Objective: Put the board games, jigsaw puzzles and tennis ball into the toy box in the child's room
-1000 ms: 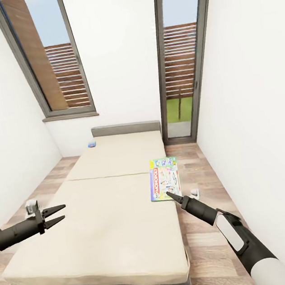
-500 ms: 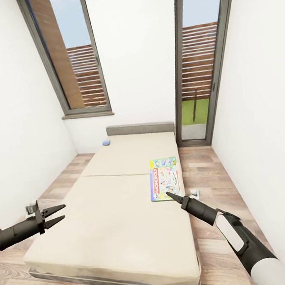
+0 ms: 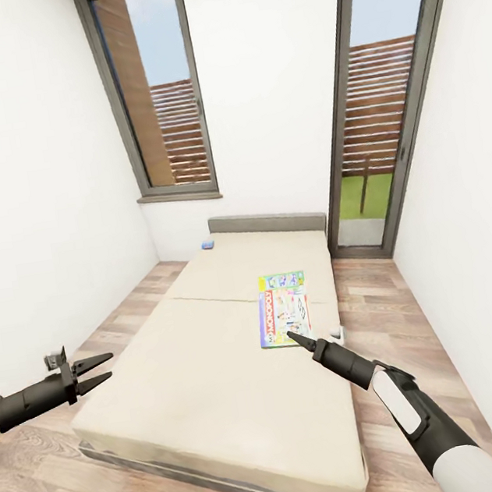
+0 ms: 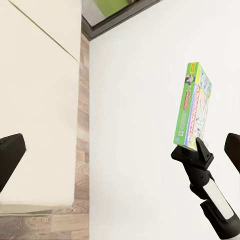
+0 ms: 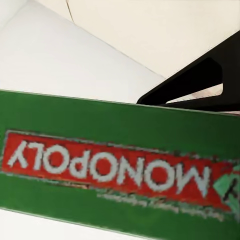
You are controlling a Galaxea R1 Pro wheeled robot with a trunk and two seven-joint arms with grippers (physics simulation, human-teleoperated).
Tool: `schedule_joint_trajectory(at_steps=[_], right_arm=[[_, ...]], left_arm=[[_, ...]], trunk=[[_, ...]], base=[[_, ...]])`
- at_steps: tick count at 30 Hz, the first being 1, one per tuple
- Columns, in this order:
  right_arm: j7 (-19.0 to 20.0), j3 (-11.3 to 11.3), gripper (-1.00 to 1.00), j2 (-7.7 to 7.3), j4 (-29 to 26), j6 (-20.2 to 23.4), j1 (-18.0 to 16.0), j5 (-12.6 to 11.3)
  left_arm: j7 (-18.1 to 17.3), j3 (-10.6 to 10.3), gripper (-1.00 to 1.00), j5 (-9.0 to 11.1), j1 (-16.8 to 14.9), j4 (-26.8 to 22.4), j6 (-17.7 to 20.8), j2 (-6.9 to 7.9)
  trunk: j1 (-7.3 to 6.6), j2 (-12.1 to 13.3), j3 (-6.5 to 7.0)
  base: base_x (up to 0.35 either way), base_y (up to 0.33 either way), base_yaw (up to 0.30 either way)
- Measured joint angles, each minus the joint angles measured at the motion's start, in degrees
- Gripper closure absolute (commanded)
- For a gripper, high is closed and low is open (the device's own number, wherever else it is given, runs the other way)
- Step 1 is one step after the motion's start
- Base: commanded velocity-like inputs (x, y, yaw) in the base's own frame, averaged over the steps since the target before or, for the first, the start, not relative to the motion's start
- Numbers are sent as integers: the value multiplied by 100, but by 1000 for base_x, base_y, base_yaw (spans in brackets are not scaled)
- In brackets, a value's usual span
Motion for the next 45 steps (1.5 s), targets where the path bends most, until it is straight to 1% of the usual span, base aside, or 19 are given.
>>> schedule_joint_trajectory(at_steps=[11, 20, 37, 45], right_arm=[[-8, -1, 100, 8, 20, -4, 0, -3], [-11, -1, 100, 9, 25, -105, -1, -14], [-14, 2, 100, 15, 25, -112, -2, -4], [-17, 5, 100, 18, 25, -110, -2, -9]], left_arm=[[1, -3, -100, -1, 1, 0, 0, 0], [4, -4, -100, -1, 0, 0, 0, 0], [1, -2, -100, -1, 2, 0, 0, 0], [1, -7, -100, 0, -1, 0, 0, 0]], trunk=[[0, 0, 71], [0, 0, 129], [0, 0, 238], [-176, 320, 433]], base=[[0, 0, 216], [-19, 0, 216], [-3, 0, 216], [0, 0, 216]])
